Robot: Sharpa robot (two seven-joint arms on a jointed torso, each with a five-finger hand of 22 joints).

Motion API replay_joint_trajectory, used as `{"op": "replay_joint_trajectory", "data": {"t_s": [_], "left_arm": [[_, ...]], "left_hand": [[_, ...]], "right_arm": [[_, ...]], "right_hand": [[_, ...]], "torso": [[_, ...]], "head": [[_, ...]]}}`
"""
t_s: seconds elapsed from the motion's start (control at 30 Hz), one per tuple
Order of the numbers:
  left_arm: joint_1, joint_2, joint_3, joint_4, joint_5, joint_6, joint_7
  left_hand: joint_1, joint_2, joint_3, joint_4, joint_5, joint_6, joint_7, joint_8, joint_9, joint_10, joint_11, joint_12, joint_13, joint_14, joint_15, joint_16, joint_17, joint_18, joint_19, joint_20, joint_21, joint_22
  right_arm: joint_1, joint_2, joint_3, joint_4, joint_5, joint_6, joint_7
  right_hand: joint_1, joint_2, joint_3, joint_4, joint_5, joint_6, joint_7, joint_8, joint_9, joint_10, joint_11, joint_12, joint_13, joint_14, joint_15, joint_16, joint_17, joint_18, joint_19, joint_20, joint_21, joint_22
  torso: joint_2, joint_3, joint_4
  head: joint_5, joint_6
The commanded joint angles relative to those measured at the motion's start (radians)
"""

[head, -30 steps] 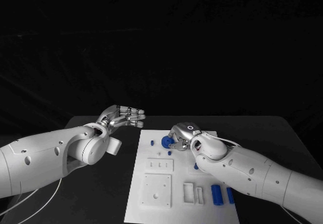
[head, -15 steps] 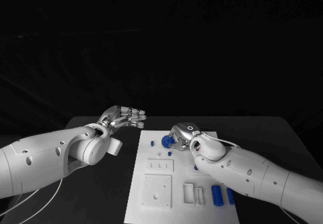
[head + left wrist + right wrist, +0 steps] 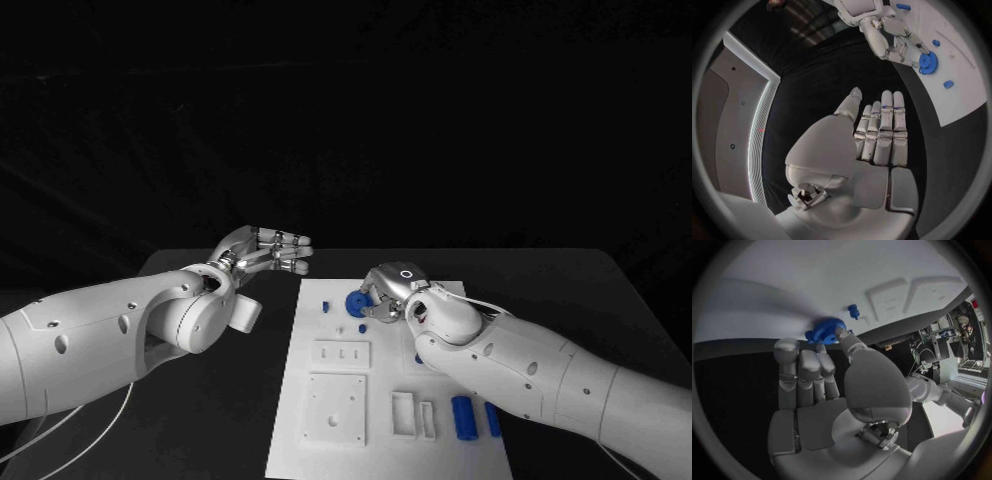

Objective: Assemble the parts on the task board

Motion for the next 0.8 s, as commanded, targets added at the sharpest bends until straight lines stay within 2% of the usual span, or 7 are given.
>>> {"op": "replay_joint_trajectory", "data": {"t_s": [0.03, 0.37, 0.57, 0.7, 0.77, 0.8], "left_arm": [[0.001, 0.001, 0.001, 0.002, -0.004, 0.016, 0.004], [0.001, 0.002, 0.001, 0.0, -0.004, 0.016, 0.004], [0.001, 0.002, 0.001, 0.0, -0.004, 0.016, 0.004], [0.001, 0.001, 0.001, -0.001, -0.004, 0.015, 0.004], [0.001, 0.001, 0.001, -0.001, -0.004, 0.015, 0.004], [0.001, 0.002, 0.001, -0.001, -0.004, 0.016, 0.004]], "left_hand": [[-0.006, -0.003, 0.0, -0.005, 0.003, -0.009, 0.002, -0.003, -0.001, -0.008, 0.003, 0.005, 0.002, -0.001, 0.006, 0.001, -0.001, -0.009, -0.003, 0.005, 0.005, -0.004], [-0.006, -0.003, 0.0, -0.005, 0.003, -0.009, 0.002, -0.003, -0.001, -0.008, 0.003, 0.005, 0.002, -0.001, 0.006, 0.001, -0.001, -0.009, -0.003, 0.005, 0.005, -0.004], [-0.006, -0.003, 0.0, -0.005, 0.003, -0.009, 0.002, -0.003, -0.001, -0.008, 0.003, 0.005, 0.002, -0.001, 0.006, 0.001, -0.001, -0.009, -0.003, 0.005, 0.005, -0.004], [-0.006, -0.003, 0.0, -0.005, 0.003, -0.009, 0.002, -0.003, -0.001, -0.008, 0.003, 0.005, 0.002, -0.001, 0.006, 0.001, -0.001, -0.009, -0.003, 0.005, 0.005, -0.004], [-0.006, -0.003, 0.0, -0.005, 0.003, -0.009, 0.002, -0.003, -0.001, -0.008, 0.003, 0.005, 0.002, -0.001, 0.006, 0.001, -0.001, -0.009, -0.003, 0.005, 0.005, -0.004], [-0.006, -0.003, 0.0, -0.005, 0.003, -0.009, 0.002, -0.003, -0.001, -0.008, 0.003, 0.005, 0.002, -0.001, 0.006, 0.001, -0.001, -0.009, -0.003, 0.005, 0.005, -0.004]], "right_arm": [[0.0, 0.001, 0.0, 0.0, -0.007, -0.001, -0.005], [0.0, 0.002, 0.0, 0.004, 0.009, -0.007, 0.002], [0.0, -0.008, 0.0, 0.013, 0.039, -0.013, 0.012], [0.0, -0.019, 0.0, 0.017, 0.085, 0.009, 0.038], [0.001, -0.021, 0.0, 0.016, 0.097, 0.024, 0.045], [0.001, -0.021, 0.0, 0.015, 0.103, 0.033, 0.049]], "right_hand": [[-0.001, -0.007, -0.005, 0.002, -0.006, -0.013, 0.002, -0.003, -0.001, -0.006, 0.003, -0.007, -0.005, -0.005, 0.001, -0.007, -0.003, 0.0, 0.055, 0.0, -0.005, 0.077], [-0.003, -0.01, -0.019, 0.008, -0.007, -0.043, 0.002, -0.004, -0.001, -0.01, 0.002, -0.012, -0.013, -0.005, 0.001, -0.011, -0.005, 0.002, 0.055, 0.0, -0.01, 0.076], [-0.008, -0.008, -0.021, 0.016, -0.003, -0.041, 0.003, -0.003, -0.001, -0.009, 0.002, -0.011, -0.013, -0.005, 0.0, -0.011, -0.004, 0.001, 0.056, -0.001, -0.01, 0.077], [-0.008, -0.002, -0.016, 0.019, 0.006, -0.04, 0.0, -0.004, -0.001, -0.01, 0.0, -0.009, -0.013, -0.005, 0.0, -0.011, -0.004, 0.001, 0.055, -0.001, -0.013, 0.076], [-0.014, 0.001, -0.015, 0.009, 0.011, -0.04, 0.007, -0.004, -0.001, -0.012, 0.004, -0.008, -0.012, -0.005, 0.0, -0.013, -0.004, 0.001, 0.055, -0.002, -0.014, 0.077], [-0.018, 0.002, -0.015, 0.007, 0.012, -0.044, -0.001, -0.003, -0.001, -0.013, -0.002, -0.008, -0.013, -0.005, -0.002, -0.014, -0.004, 0.002, 0.055, -0.001, -0.014, 0.077]], "torso": [[0.0, 0.0001, -0.0008], [0.0, -0.0001, 0.0006], [-0.001, 0.0001, -0.0004], [-0.001, -0.0001, -0.0002], [0.0, -0.0005, 0.0012], [0.0, -0.0011, 0.0019]], "head": [[0.001, 0.0], [0.001, -0.001], [0.001, -0.001], [0.003, -0.001], [0.004, 0.0], [0.004, 0.001]]}}
